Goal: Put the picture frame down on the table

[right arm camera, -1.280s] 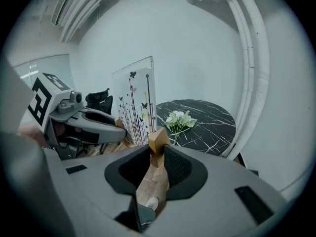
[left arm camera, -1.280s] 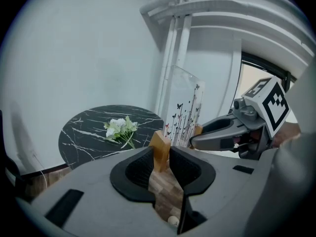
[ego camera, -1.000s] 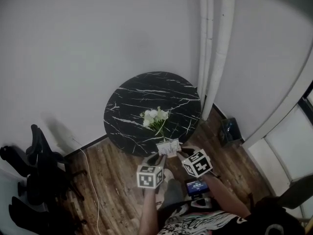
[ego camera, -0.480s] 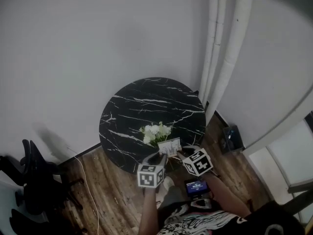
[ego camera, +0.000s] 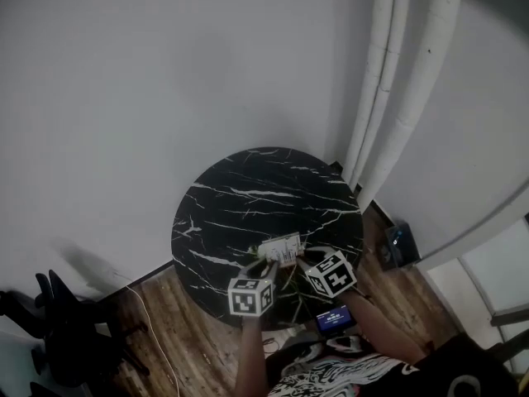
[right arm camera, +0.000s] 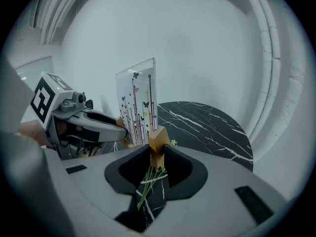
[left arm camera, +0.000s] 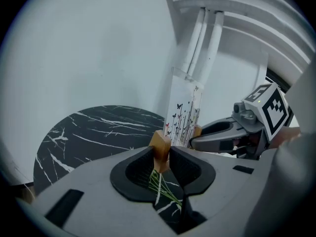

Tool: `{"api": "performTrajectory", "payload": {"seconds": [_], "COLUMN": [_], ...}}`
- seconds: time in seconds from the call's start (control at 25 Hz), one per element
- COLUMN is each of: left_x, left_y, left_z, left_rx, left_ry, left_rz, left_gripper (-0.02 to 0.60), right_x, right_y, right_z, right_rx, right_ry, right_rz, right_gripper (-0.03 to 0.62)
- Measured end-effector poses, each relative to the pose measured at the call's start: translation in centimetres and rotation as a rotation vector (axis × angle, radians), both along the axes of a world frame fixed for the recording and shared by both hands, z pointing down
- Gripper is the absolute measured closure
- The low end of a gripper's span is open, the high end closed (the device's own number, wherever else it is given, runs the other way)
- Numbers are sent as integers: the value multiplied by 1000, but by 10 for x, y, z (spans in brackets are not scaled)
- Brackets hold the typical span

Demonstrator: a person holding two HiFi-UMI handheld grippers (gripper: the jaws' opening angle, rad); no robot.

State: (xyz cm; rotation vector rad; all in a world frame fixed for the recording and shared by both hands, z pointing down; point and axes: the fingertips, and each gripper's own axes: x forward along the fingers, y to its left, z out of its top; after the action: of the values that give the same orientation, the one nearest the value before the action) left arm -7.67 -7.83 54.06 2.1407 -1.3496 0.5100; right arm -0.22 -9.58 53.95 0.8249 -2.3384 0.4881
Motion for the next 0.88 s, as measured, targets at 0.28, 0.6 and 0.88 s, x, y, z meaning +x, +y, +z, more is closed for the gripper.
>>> {"api": "performTrajectory", "payload": {"seconds": [0.28, 0.6, 0.88], "left_x": [-21, -36, -32], "left_y": [-40, -49, -46], "left_z": [-1, 4, 4], "left_rx": [1, -6, -5], "left_ry": [24, 24, 46], "left_rz": [16, 36, 47], "left_gripper": [474, 474, 474], "right_x": [-21, -36, -31], "right_y": [-40, -46, -42], "right_z": [-5, 3, 2], "right_rx": [12, -3, -4], "right_ry": [20, 26, 18], "right_rz": [16, 18, 40], "right_gripper": [505, 505, 505]}}
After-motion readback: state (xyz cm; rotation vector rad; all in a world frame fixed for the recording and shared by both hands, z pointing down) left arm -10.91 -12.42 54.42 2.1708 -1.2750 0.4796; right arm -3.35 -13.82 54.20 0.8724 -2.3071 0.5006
